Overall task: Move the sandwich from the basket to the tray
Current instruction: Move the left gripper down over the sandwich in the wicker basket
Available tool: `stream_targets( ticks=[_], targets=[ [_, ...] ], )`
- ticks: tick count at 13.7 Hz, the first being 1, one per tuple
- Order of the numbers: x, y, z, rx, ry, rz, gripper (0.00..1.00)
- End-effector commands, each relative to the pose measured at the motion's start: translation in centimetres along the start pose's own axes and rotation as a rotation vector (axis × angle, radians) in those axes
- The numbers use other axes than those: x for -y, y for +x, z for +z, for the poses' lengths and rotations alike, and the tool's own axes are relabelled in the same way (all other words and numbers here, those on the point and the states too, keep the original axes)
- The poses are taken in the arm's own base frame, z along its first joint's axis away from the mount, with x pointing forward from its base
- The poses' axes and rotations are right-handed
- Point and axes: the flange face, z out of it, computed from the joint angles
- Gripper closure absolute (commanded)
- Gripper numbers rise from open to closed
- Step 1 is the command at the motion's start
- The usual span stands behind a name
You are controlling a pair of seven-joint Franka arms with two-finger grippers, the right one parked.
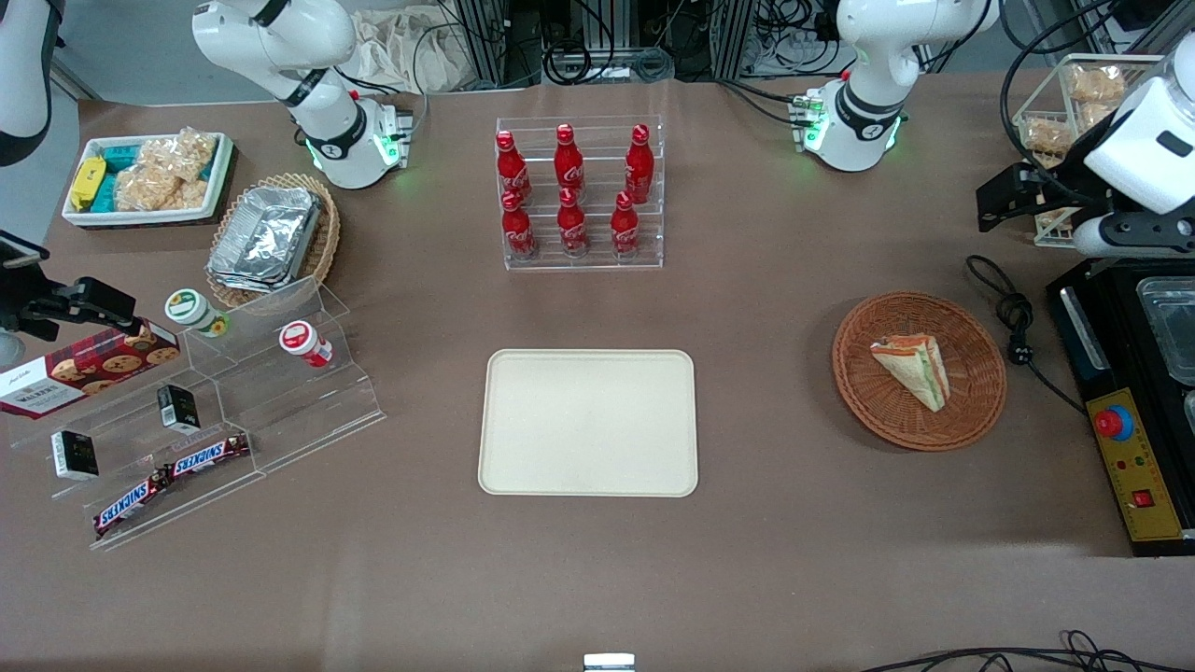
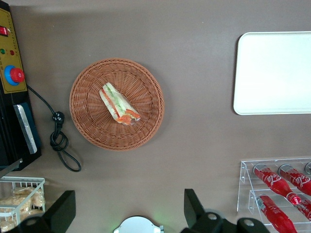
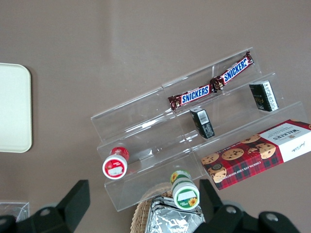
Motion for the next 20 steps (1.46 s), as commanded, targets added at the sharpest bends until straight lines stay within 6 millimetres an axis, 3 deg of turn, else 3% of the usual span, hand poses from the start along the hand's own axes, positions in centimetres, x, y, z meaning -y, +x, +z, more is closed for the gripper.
stream_targets(
  ticks=[1, 3, 5, 6, 9, 11, 13, 17, 20],
  targets=[
    [-0.3, -0.5, -0.2, 0.0, 0.012, -0.02, 0.0],
    [0.2, -0.2, 0.2, 0.007, 0.008, -0.039, 0.0],
    [1.1, 1.0, 2.4, 0.051, 0.016, -0.173, 0.0],
    [2.6, 1.4, 4.1, 0.076, 0.005, -0.27, 0.0],
    [6.5, 2.0, 10.7, 0.091, 0.008, -0.368, 0.0],
    [7.8, 2.2, 15.5, 0.076, 0.015, -0.467, 0.0],
    [8.0, 2.6, 20.0, 0.047, 0.016, -0.556, 0.0],
    [8.3, 1.1, 30.1, -0.039, -0.005, -0.633, 0.0],
    [9.7, 1.6, 34.4, -0.034, -0.021, -0.667, 0.0]
  ],
)
